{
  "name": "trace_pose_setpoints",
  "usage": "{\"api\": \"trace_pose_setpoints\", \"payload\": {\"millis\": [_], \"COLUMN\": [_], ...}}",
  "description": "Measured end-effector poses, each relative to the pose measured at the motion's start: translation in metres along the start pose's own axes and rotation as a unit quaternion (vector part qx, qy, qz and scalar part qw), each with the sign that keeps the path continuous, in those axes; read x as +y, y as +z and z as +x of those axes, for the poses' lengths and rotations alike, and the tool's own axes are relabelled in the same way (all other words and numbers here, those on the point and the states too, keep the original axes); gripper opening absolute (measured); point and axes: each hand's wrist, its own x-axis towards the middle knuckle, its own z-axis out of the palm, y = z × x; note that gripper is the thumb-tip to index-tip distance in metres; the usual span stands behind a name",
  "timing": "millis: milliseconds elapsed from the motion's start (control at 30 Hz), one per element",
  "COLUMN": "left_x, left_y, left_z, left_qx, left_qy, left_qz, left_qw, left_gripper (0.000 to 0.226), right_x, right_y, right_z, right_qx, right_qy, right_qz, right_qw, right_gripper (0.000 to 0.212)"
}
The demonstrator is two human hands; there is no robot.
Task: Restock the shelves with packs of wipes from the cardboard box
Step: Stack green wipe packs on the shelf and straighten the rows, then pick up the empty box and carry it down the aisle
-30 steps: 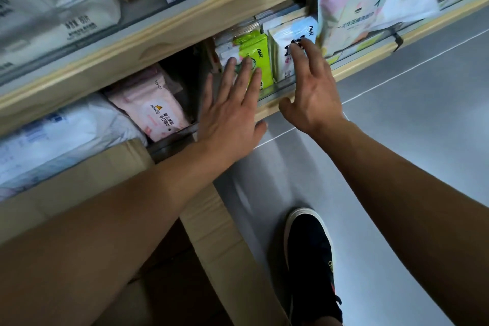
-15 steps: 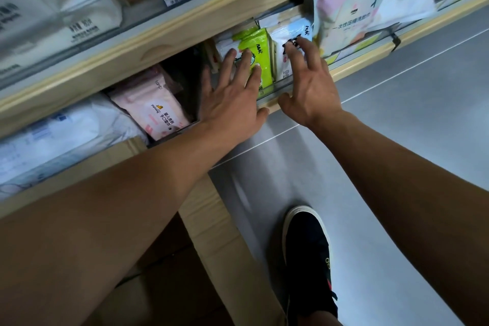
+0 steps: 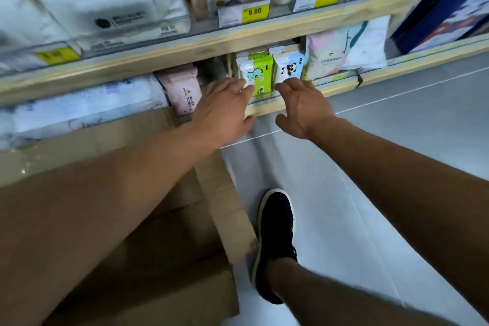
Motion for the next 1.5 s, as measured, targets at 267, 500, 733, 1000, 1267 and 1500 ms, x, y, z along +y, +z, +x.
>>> {"api": "trace_pose_setpoints", "payload": {"millis": [267, 500, 733, 1000, 1267, 1500], "left_x": [-0.01, -0.039, -0.084, -0.143, -0.177, -0.19], "left_y": [-0.057, -0.074, -0.06, -0.029, 0.002, 0.014], "left_z": [-0.144, -0.271, -0.377, -0.44, -0.44, -0.439], "left_qx": [-0.001, 0.019, 0.01, 0.018, 0.016, -0.005], "left_qy": [-0.065, -0.165, -0.325, -0.489, -0.581, -0.595], "left_qz": [-0.046, -0.09, -0.121, -0.139, -0.262, -0.322], "left_qw": [0.997, 0.982, 0.938, 0.861, 0.771, 0.736], "left_gripper": [0.066, 0.065, 0.064, 0.065, 0.077, 0.085], "right_x": [-0.107, -0.19, -0.254, -0.259, -0.236, -0.231], "right_y": [-0.019, 0.012, 0.048, 0.07, 0.078, 0.098], "right_z": [-0.106, -0.161, -0.177, -0.163, -0.151, -0.138], "right_qx": [-0.04, -0.063, -0.083, -0.079, -0.067, -0.123], "right_qy": [-0.02, -0.006, 0.005, 0.038, 0.184, 0.274], "right_qz": [0.017, 0.096, 0.136, 0.153, 0.176, 0.249], "right_qw": [0.999, 0.993, 0.987, 0.984, 0.965, 0.921], "right_gripper": [0.065, 0.062, 0.063, 0.068, 0.087, 0.093]}}
